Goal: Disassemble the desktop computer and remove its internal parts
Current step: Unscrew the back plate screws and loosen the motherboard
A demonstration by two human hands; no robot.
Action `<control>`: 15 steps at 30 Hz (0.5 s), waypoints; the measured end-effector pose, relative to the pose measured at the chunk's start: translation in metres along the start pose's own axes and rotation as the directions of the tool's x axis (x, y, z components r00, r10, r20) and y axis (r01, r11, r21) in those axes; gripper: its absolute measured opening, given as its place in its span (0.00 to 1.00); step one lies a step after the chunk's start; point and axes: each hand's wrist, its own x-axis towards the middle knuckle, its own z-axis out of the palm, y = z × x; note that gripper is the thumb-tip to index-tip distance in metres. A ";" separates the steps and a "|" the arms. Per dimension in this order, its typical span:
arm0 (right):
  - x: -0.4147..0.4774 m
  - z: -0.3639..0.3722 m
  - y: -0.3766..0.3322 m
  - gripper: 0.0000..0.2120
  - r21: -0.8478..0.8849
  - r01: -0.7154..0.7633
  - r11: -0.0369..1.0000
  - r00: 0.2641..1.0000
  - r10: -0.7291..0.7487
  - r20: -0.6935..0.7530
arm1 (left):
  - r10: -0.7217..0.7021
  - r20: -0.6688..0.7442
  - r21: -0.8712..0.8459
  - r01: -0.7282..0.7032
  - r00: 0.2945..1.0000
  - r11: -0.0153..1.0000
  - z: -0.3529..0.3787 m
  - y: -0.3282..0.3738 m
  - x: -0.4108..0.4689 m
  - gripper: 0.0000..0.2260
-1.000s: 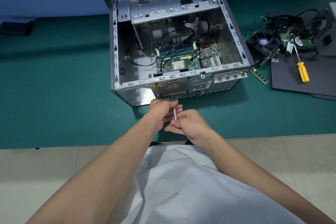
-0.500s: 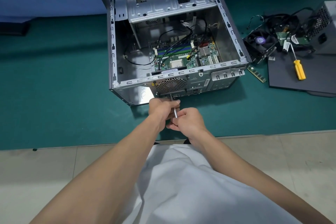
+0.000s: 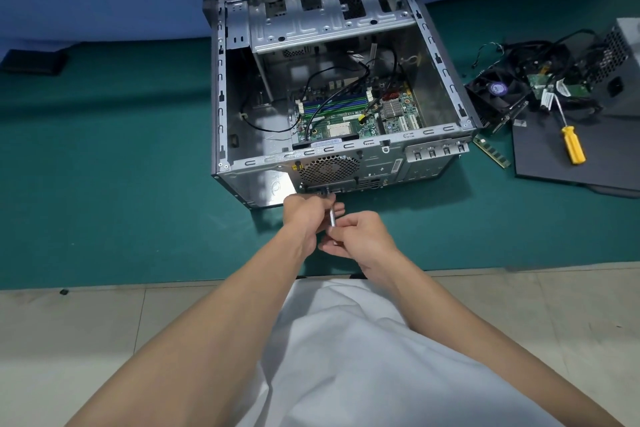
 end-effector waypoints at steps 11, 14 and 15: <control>0.002 0.002 0.000 0.04 -0.068 0.017 0.998 0.999 -0.020 -0.043 | 0.022 -0.019 0.054 -0.021 1.000 0.998 0.000 0.003 -0.004 0.03; 0.002 -0.002 -0.002 0.07 0.160 -0.028 0.987 0.992 0.008 0.127 | -0.068 0.072 0.016 0.067 0.995 0.998 -0.001 0.005 -0.004 0.03; 0.002 -0.003 -0.002 0.07 0.164 -0.021 0.986 0.992 0.000 0.128 | -0.084 0.103 0.016 0.083 0.991 0.996 -0.002 0.005 -0.004 0.04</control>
